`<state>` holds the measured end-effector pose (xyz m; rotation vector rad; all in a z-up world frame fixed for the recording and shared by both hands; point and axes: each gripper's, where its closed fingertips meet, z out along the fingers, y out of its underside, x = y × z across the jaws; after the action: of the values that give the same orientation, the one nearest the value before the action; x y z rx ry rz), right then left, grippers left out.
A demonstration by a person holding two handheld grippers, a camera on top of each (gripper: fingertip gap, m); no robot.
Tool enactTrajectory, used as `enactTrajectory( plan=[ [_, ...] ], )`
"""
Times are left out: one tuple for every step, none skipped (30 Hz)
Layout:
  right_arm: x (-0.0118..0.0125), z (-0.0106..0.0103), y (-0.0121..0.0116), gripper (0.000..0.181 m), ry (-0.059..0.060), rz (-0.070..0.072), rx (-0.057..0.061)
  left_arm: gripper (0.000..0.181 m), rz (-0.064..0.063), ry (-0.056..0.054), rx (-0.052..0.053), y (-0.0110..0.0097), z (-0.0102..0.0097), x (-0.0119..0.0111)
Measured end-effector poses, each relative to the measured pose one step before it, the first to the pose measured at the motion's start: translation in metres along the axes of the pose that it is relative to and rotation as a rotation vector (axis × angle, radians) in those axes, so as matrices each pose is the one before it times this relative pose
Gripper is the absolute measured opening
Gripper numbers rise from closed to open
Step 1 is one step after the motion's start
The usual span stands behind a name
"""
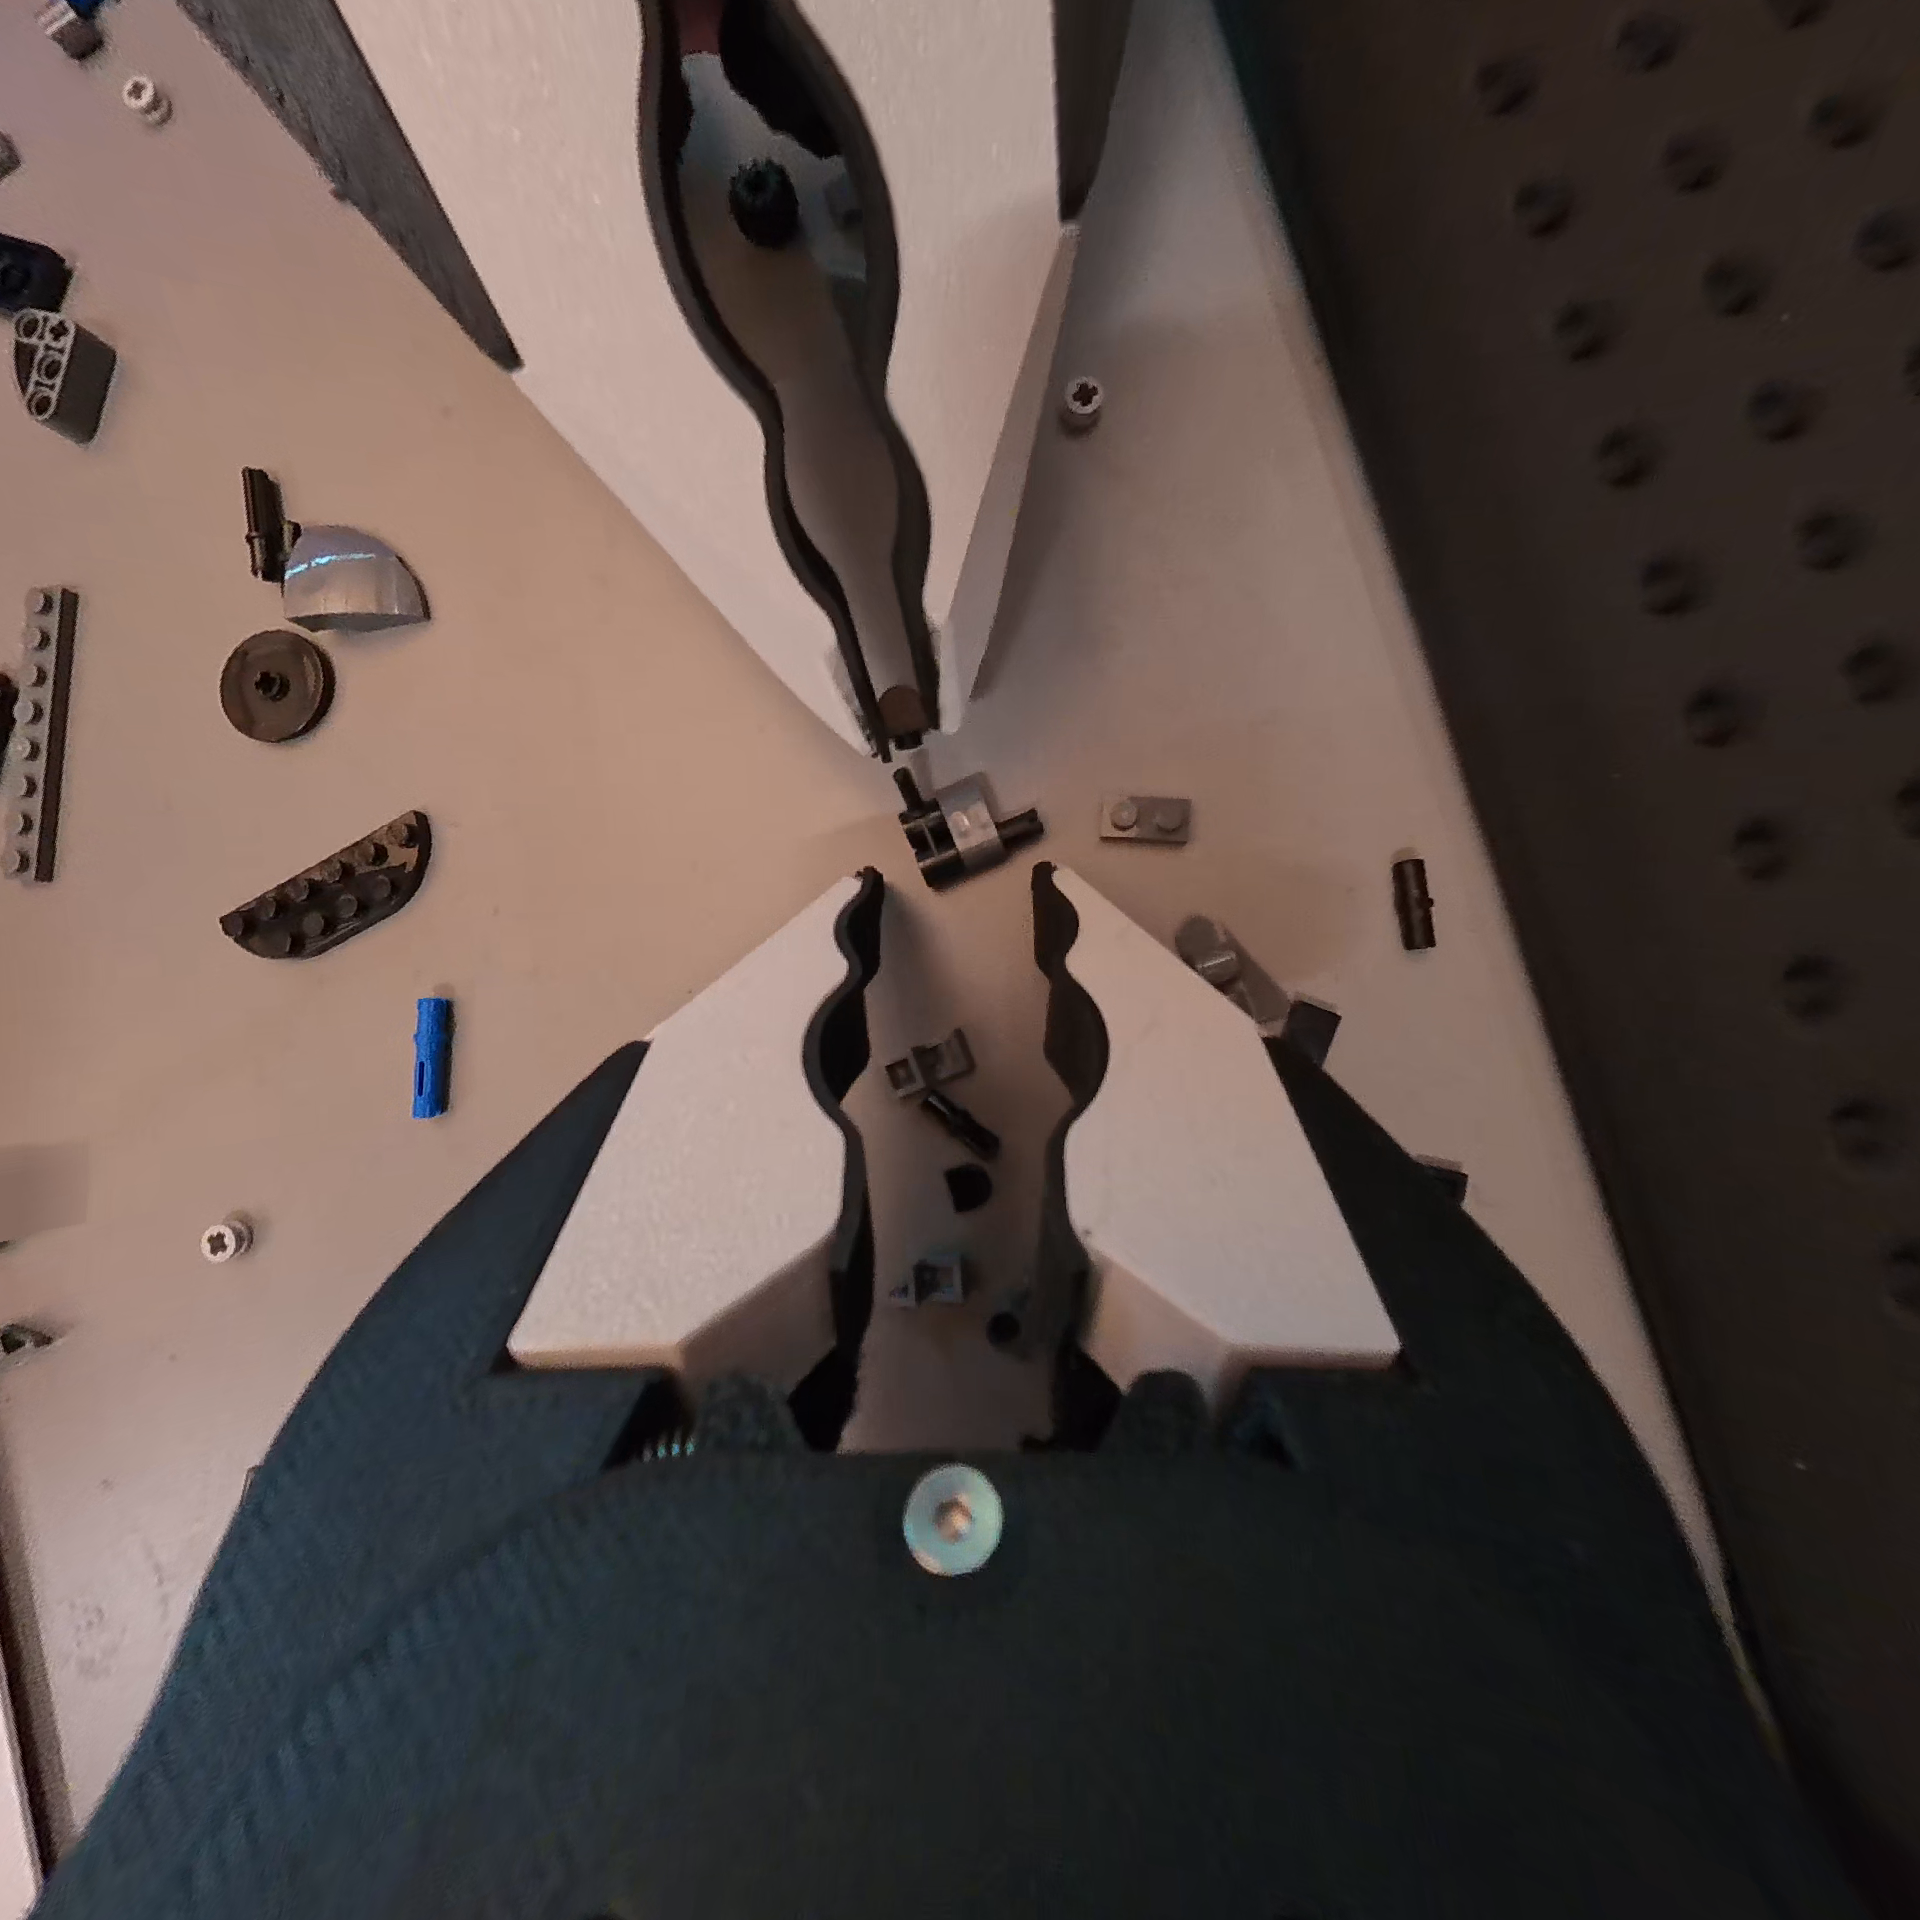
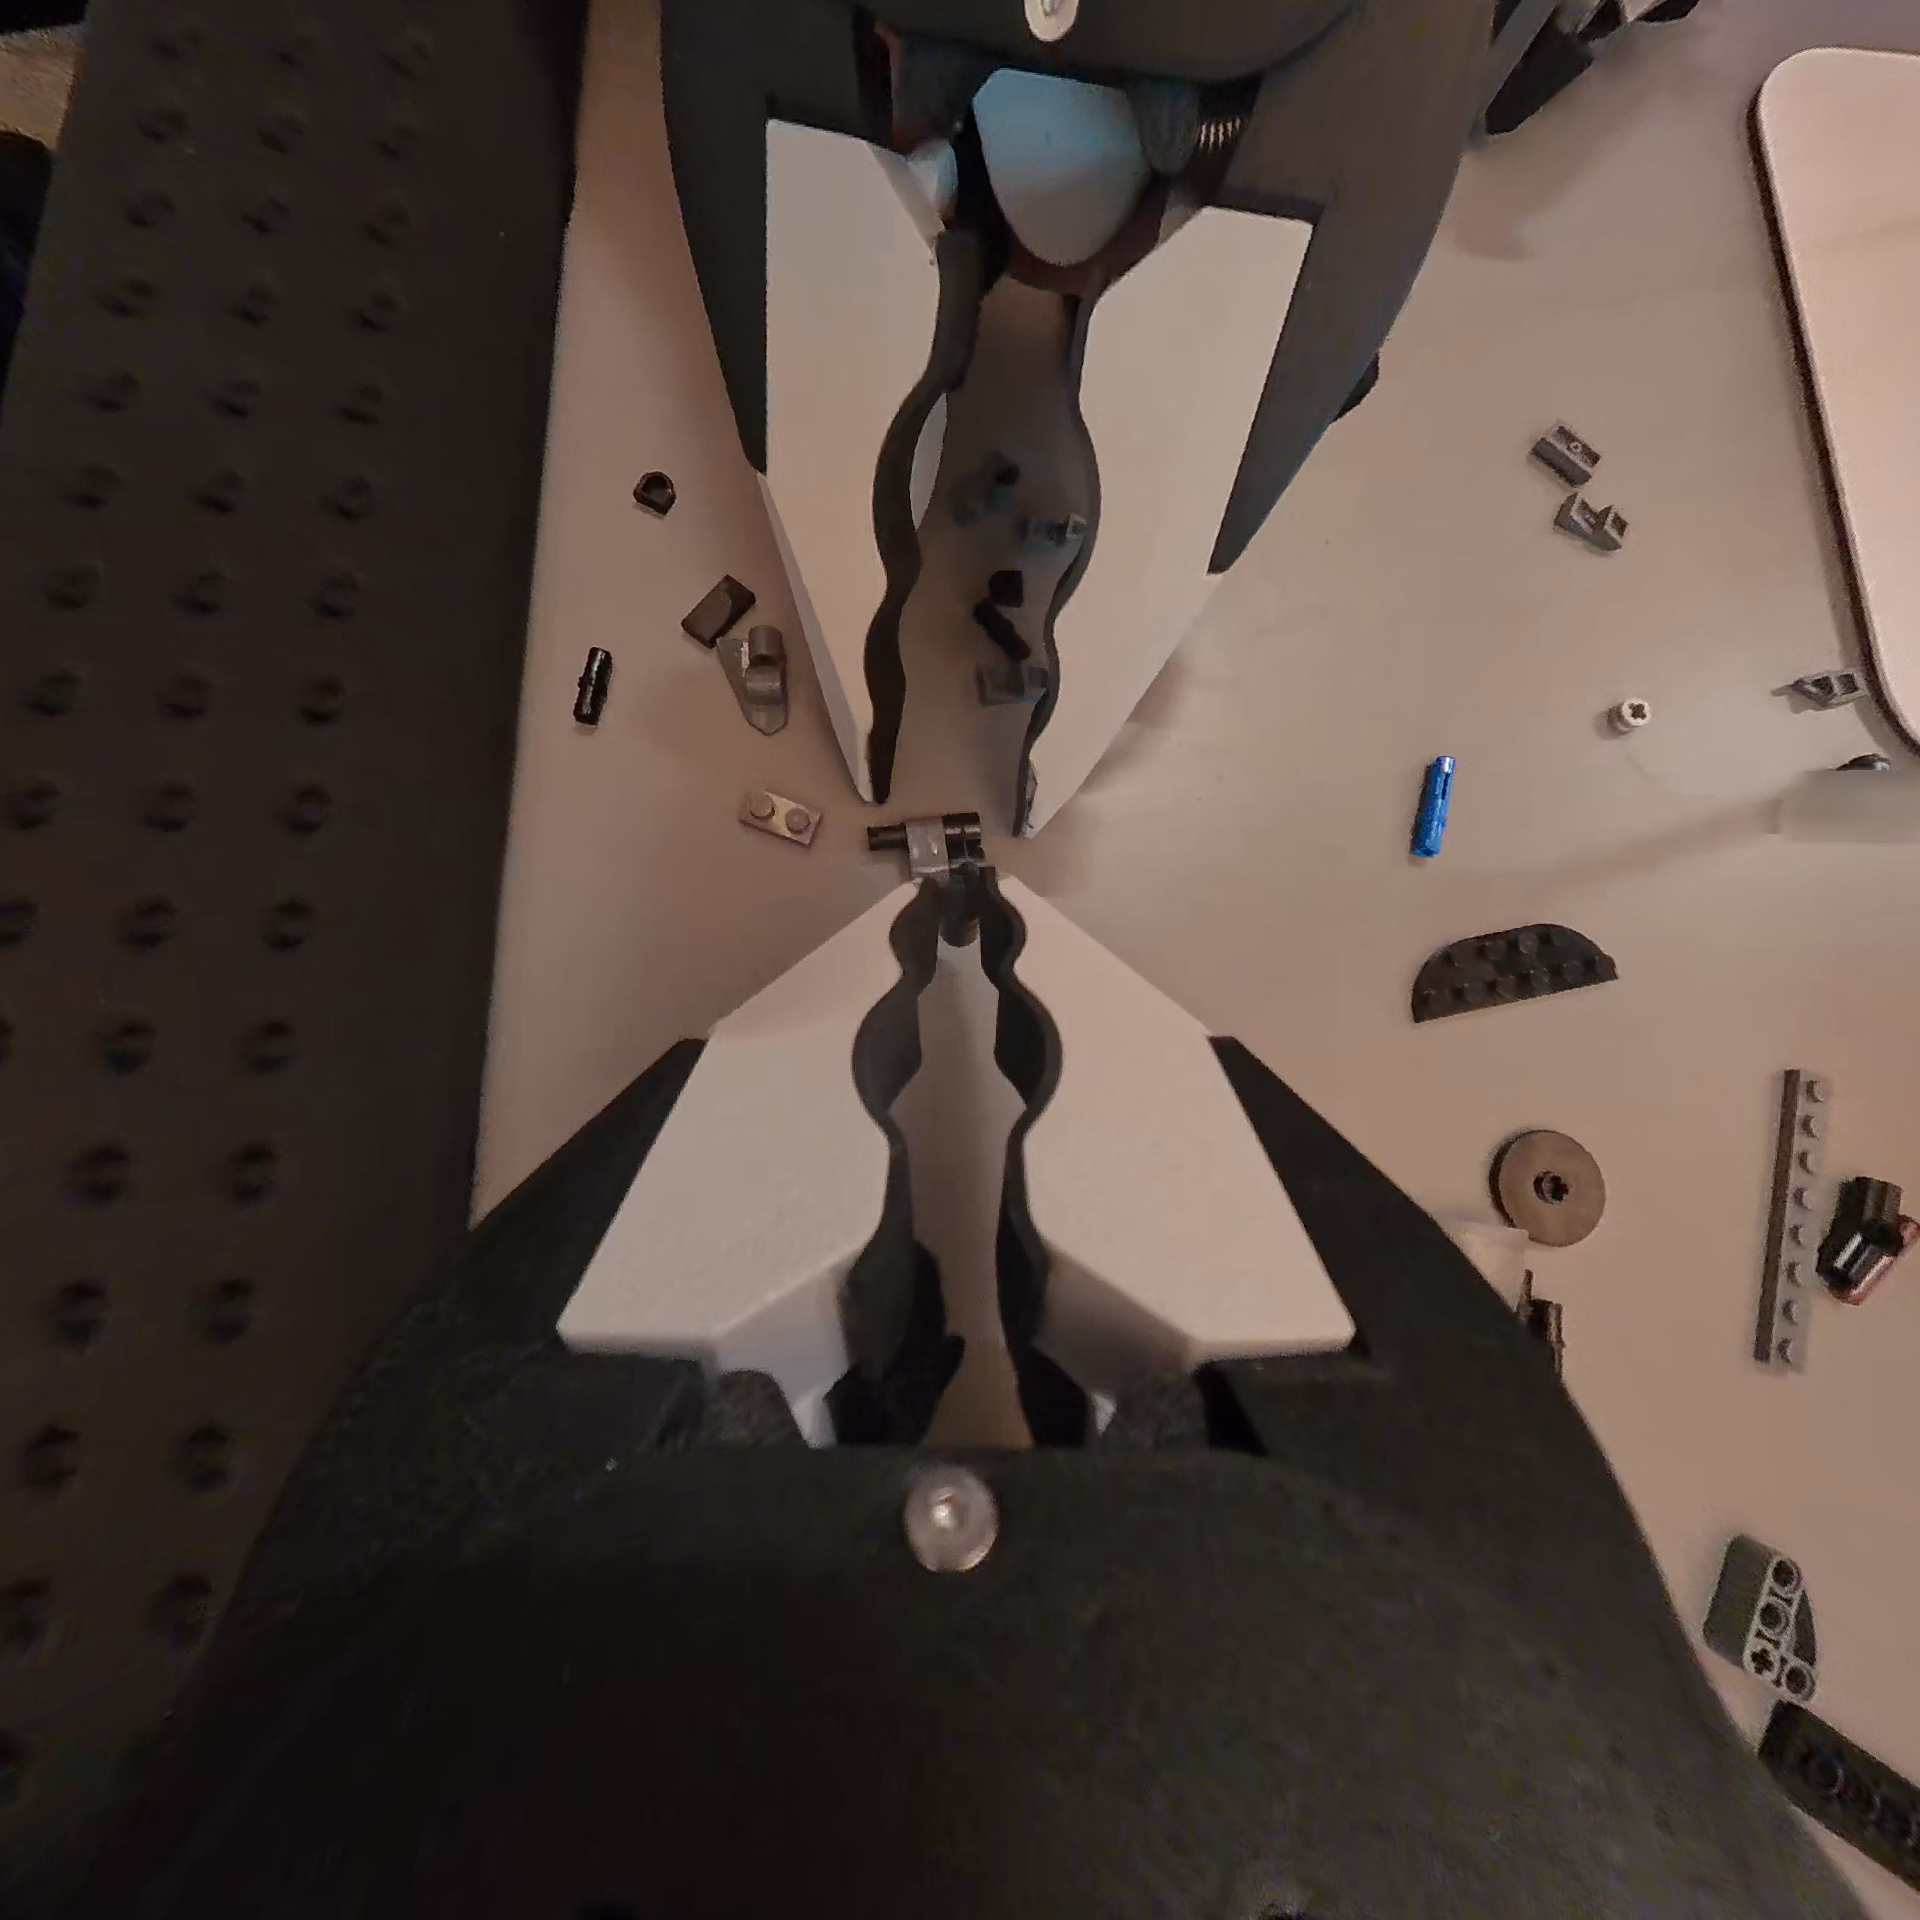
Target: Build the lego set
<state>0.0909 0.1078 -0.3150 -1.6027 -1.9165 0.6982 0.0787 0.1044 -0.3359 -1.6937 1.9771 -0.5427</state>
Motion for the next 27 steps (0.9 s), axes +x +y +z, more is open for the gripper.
enactTrajectory(
  plan=[
    [0.00024,0.0007,0.0008,0.005,-0.0007,0.0007,-0.0029,0.027,-0.0003,0.0026,-0.0001,-0.00011,-0.00017,0.00037],
    [0.00024,0.00061,0.00042,0.005,-0.0008,0.0011,-0.0021,0.028,-0.0014,-0.0013,0.0039,-0.0007,-0.00011,-0.00012],
    [0.00017,0.00063,0.00036,0.005,-0.0002,0.0003,-0.0019,0.028,-0.0014,0.0006,0.0051,-0.00102,-0.00005,0.00024],
    [-0.00002,0.00051,0.00018,0.005,-0.0012,-0.0001,-0.0017,0.028,0.0017,0.0075,0.0062,-0.00124,-0.00012,0.00158],
    [0.00003,0.00043,0.00005,0.005,-0.0009,-0.0003,-0.0008,0.027,0.0059,-0.0013,0.0055,-0.00155,-0.00033,0.00081],
    [0.00017,0.00038,0.00009,0.005,0.0004,0.0001,-0.0006,0.027,0.0065,-0.0099,-0.0014,-0.00094,-0.00008,-0.00031],
    [0.00034,0.00026,0.00011,0.005,0.0004,0.0006,-0.001,0.027,0.0016,-0.0104,-0.0066,-0.00011,0.00032,-0.00082],
    [0.0002,0.00035,0.00031,0.005,-0.0008,0.0012,-0.0008,0.027,-0.0018,-0.0024,-0.0068,0.00027,0.00085,0.00011],
    [0.00015,0.00036,0.00035,0.005,-0.0012,0.0014,-0.0016,0.027,-0.003,-0.0024,-0.0035,0.00021,0.00122,-0.00023],
    [0.00033,0.00048,0.00058,0.005,0.0008,-0.0002,-0.0031,0.027,-0.0028,0.0024,-0.0033,0.00062,0.0013,0.0003],
    [0.00036,0.00049,0.00063,0.005,0.0014,-0.0005,-0.0041,0.025,-0.0049,0.0081,0.0094,-0.00143,0.00042,0.00105],
    [0.00015,0.00049,0.00063,0.004,0.0002,0.0,-0.0041,0.025,-0.0013,-0.0013,-0.0024,0.00016,0.0006,-0.00022],
    [0.00002,0.00039,0.00053,0.005,0.0004,-0.0006,-0.0036,0.023,0.0025,-0.0071,0.002,-0.0005,0.00025,-0.0008],
    [0.00008,0.00014,0.00043,0.005,0.0004,-0.0005,-0.0021,0.023,0.0004,-0.0026,0.0002,-0.00032,0.00033,-0.00023],
    [0.00011,-0.00012,-0.00003,0.005,-0.0003,0.0006,0.0005,0.023,0.0005,0.0004,-0.0004,-0.00022,0.00015,0.00018],
    [0.00001,-0.00024,-0.00029,0.005,-0.0003,0.0007,0.0018,0.023,0.0009,-0.0005,-0.0016,-0.00001,-0.00007,-0.00007],
    [0.00039,-0.00016,-0.00015,0.005,0.0015,0.0002,0.0009,0.023,0.0004,-0.0007,-0.0002,-0.00016,0.0001,0.00004],
    [0.00037,-0.00019,0.0001,0.005,0.0018,-0.0004,-0.0006,0.023,0.0019,0.0007,0.0019,-0.00026,0.0002,0.00037],
    [0.00007,-0.00027,-0.00007,0.005,0.0001,0.0002,0.0012,0.023,0.0017,-0.0003,0.0008,-0.00023,0.00011,0.00003],
    [0.00011,-0.0002,-0.00034,0.005,-0.0006,0.0012,0.0024,0.023,0.0012,-0.0002,0.0,-0.00027,0.00017,0.00005],
    [-0.00005,-0.00006,-0.00024,0.005,0.0,-0.0004,0.0002,0.022,0.0013,-0.0005,-0.0009,-0.00005,0.00005,-0.00009],
    [0.00008,0.00014,0.00004,0.005,0.0004,-0.0015,-0.001,0.023,0.0009,-0.0001,-0.0012,-0.00001,0.00003,0.0],
    [-0.00007,0.00016,-0.00014,0.005,-0.0002,-0.0002,-0.0007,0.022,0.0003,0.0005,0.0,0.00006,0.00008,0.00006],
    [0.00005,0.00008,-0.00003,0.005,-0.0001,-0.0004,-0.0008,0.022,0.0,0.0007,0.0005,0.00003,-0.00002,0.00001],
    [0.00002,0.00013,-0.00025,0.005,0.0007,-0.0022,-0.0011,0.022,-0.0012,0.0011,0.0004,-0.00003,0.00004,0.00004],
    [-0.00011,0.00021,-0.00037,0.005,0.0,-0.0028,-0.0009,0.022,0.0002,0.0011,0.0003,-0.00002,0.00002,0.00005],
    [-0.00012,0.00032,-0.00043,0.004,-0.0013,-0.002,-0.0013,0.022,0.0017,0.0003,0.0002,-0.00005,0.00001,0.00002]
  ],
)
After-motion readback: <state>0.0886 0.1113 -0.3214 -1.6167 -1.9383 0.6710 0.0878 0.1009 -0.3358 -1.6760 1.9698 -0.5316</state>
